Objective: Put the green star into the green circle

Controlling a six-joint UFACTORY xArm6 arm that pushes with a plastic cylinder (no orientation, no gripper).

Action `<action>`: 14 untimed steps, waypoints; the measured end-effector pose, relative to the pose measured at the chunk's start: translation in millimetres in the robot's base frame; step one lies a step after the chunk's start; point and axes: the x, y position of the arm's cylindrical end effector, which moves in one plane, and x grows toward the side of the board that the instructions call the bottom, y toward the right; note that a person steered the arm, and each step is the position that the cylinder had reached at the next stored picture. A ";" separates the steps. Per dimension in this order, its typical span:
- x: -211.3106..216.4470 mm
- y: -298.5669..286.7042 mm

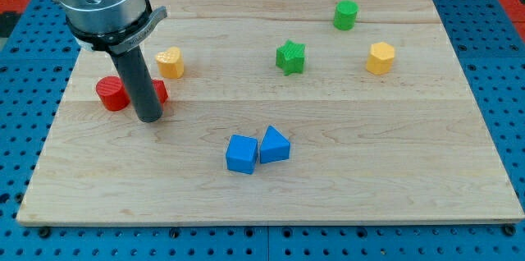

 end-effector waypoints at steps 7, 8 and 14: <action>-58.3 205.9; -58.3 205.9; -108.5 213.1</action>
